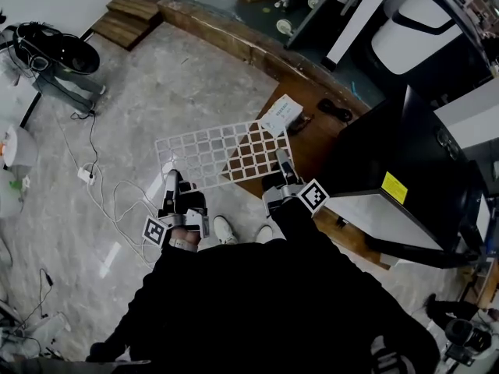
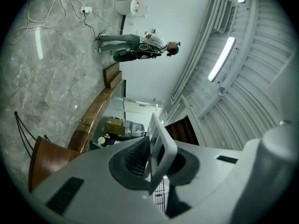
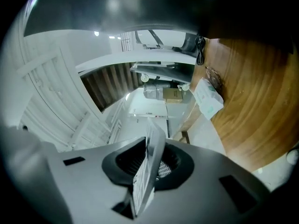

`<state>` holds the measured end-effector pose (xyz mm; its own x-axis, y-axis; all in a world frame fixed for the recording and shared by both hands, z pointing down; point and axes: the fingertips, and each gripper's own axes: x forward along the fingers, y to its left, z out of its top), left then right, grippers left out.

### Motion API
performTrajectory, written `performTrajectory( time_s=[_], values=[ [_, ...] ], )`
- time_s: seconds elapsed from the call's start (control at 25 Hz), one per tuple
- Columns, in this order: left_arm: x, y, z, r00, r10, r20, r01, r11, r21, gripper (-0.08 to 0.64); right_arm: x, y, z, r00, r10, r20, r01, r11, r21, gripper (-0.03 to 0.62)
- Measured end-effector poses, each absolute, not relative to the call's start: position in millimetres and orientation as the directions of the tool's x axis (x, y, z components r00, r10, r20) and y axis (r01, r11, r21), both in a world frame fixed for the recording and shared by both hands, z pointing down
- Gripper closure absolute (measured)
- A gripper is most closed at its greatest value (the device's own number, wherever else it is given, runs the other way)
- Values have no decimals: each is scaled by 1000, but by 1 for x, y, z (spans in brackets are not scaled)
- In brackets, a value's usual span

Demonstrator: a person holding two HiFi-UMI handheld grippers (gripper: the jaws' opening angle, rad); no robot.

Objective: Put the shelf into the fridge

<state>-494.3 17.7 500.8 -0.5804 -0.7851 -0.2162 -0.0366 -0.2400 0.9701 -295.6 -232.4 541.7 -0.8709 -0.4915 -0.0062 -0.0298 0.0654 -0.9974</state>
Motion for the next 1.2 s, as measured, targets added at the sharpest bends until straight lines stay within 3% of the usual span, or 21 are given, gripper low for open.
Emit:
performTrajectory(
  time_s=[0.64,1.2],
  values=[
    [-500,-31,503,-429,-880,-203,34,-241,970,518,-246,-234,526,-720,-692,-50,2,70,-998,557],
    [-403,-55,504,-241,-953,-183,73,-205,976,520,-105,-180,523,-574,-817,-60,27,54,-998,561]
  ],
)
